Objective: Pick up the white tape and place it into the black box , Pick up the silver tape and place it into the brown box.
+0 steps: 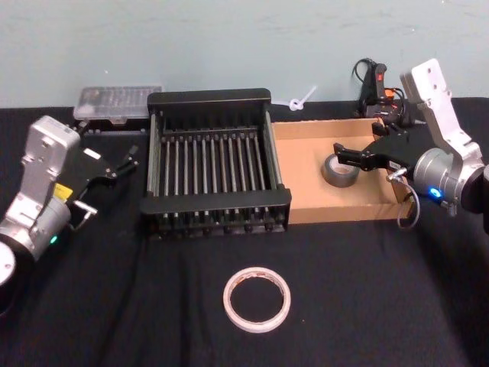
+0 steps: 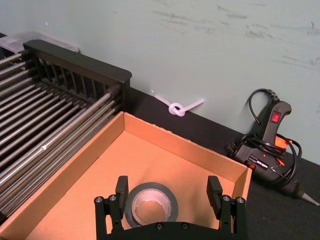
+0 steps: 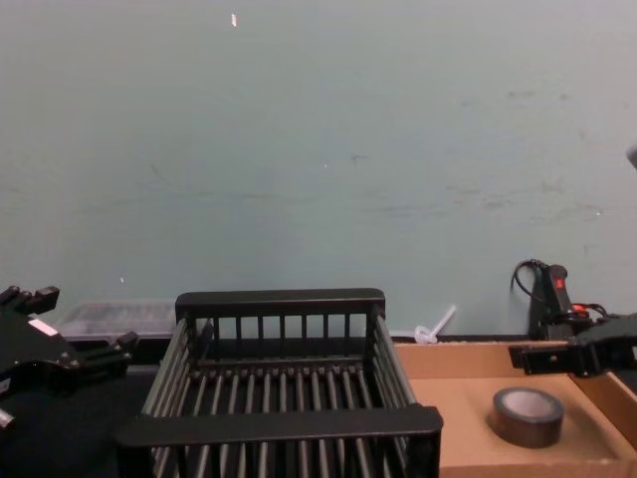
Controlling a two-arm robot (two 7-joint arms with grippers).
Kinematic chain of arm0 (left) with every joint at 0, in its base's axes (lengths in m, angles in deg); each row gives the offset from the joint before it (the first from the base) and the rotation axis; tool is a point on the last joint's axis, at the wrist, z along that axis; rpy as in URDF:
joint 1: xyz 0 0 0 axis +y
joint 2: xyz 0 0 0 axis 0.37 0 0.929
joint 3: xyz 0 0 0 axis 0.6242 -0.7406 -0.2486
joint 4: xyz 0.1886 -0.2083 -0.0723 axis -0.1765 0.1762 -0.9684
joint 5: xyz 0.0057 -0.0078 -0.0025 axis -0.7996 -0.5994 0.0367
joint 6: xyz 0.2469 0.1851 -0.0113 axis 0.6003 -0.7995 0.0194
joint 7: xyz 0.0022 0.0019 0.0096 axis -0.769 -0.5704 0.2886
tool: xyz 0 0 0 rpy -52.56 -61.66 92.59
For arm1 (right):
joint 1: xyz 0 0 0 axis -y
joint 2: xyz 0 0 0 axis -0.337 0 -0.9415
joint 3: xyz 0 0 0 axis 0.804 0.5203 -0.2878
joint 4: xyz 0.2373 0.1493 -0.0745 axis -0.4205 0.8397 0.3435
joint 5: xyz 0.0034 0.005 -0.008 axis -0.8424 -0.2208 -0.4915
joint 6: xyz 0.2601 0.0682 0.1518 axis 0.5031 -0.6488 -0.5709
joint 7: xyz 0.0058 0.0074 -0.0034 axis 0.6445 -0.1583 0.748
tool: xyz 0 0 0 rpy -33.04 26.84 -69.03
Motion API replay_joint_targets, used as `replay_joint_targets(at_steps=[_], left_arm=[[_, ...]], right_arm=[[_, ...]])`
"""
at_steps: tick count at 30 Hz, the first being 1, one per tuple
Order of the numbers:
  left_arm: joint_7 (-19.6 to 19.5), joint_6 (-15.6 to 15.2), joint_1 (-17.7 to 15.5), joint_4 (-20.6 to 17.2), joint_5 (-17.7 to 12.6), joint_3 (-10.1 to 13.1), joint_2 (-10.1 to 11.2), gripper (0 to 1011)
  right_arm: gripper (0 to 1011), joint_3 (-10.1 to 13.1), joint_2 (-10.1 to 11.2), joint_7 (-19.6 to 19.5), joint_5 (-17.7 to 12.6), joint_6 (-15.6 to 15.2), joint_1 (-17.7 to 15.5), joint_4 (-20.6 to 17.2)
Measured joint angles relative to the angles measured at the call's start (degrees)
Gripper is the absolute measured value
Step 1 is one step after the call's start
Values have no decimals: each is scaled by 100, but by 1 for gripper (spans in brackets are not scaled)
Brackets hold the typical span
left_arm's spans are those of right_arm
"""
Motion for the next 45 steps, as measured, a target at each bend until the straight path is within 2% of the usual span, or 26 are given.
replay_joint_targets(at_steps=[5, 12, 21, 24, 30, 36, 45], left_arm=[[0, 0, 0, 0, 0, 0, 0, 1001], [0, 0, 0, 0, 0, 0, 0, 1001], [0, 0, 0, 0, 0, 0, 0, 1001], [0, 0, 0, 0, 0, 0, 0, 1001], [0, 0, 0, 0, 0, 0, 0, 1002], [0, 0, 0, 0, 0, 0, 0, 1001], [0, 0, 0, 0, 0, 0, 0, 1001]], right_arm=[[1002, 54, 42, 81, -14, 80, -99, -138], [1002, 176, 268, 210, -83, 240, -500, -711], [1002, 296, 617, 368, -196, 552, -1156, -1397], [1002, 332, 775, 446, -261, 696, -1476, -1650], [1002, 345, 1012, 631, -377, 977, -1943, -1944], [1002, 228, 1200, 833, -434, 1111, -2211, -2098], [1002, -176, 1309, 1144, -380, 1099, -2115, -2077]])
